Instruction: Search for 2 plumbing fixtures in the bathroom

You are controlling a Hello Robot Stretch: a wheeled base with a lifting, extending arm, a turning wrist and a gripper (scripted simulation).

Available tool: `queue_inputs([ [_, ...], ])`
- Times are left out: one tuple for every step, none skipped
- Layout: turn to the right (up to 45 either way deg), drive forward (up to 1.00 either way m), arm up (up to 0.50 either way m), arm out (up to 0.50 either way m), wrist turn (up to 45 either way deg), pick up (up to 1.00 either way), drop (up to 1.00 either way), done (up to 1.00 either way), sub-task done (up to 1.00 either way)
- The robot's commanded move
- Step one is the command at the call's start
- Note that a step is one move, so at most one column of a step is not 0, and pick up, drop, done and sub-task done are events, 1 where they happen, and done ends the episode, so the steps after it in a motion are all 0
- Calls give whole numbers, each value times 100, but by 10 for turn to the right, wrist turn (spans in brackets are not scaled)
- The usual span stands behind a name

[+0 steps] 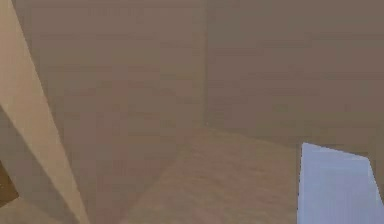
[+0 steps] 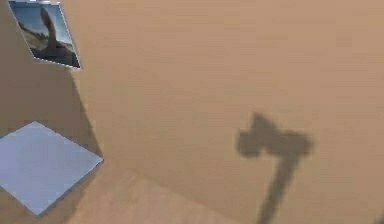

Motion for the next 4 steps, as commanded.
queue_inputs([
  [-450, 0, 0, 0, 0, 0, 0, 0, 0],
  [-150, 0, 0, 0, 0, 0, 0, 0, 0],
  [0, 45, 0, 0, 0, 0, 0, 0, 0],
  [-360, 0, 0, 0, 0, 0, 0, 0, 0],
])
